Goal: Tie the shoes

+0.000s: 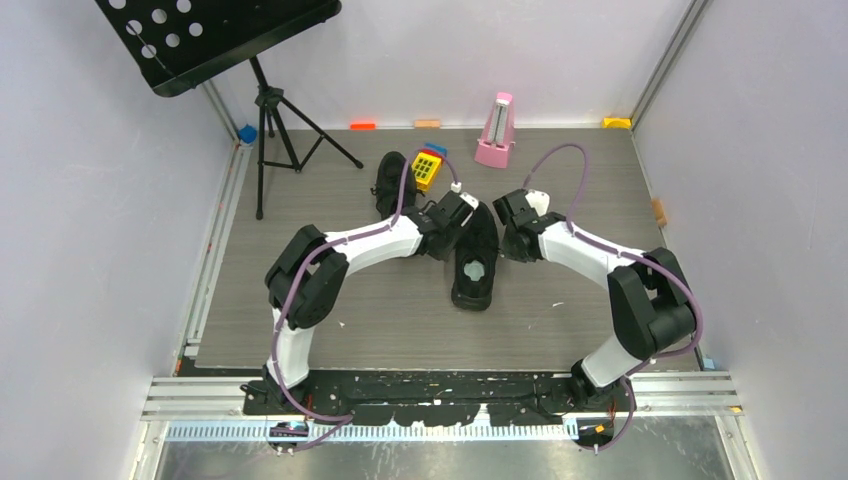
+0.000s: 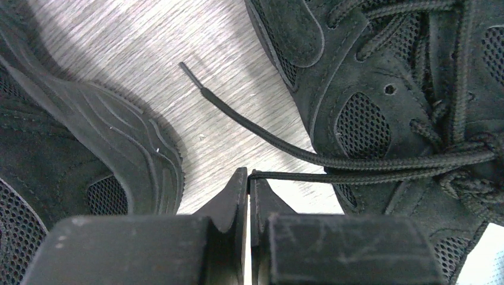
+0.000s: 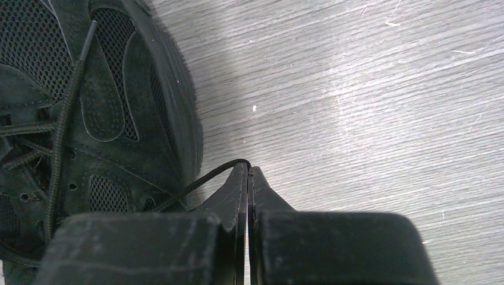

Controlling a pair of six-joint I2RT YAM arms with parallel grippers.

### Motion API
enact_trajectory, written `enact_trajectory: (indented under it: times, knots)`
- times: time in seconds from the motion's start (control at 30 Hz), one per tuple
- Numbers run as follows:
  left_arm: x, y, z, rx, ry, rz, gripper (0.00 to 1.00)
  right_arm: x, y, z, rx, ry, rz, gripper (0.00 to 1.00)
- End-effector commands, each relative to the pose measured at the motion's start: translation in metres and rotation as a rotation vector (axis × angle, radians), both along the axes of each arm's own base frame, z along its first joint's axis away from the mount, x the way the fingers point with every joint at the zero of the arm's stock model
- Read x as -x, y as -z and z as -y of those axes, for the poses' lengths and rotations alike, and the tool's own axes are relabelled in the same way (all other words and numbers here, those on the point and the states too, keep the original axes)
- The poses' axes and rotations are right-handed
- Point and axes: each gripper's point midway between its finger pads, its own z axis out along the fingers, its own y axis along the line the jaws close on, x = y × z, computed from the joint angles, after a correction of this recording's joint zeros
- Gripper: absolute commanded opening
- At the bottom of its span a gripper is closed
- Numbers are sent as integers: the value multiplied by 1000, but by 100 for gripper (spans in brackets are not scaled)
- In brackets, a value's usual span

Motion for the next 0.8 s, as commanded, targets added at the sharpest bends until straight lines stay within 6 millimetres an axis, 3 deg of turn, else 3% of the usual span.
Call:
enact_trajectory:
  times: [0.0, 0.3, 0.77]
  knots:
    - [4, 18, -40, -193, -70, -18, 0, 18, 16, 45, 234, 62, -57, 0]
    - [7, 26, -41, -302, -62, 4, 0, 24, 35, 47, 279, 68, -100, 0]
    - [9, 40, -50, -353, -84, -5, 0, 23, 40, 55, 344, 104, -114, 0]
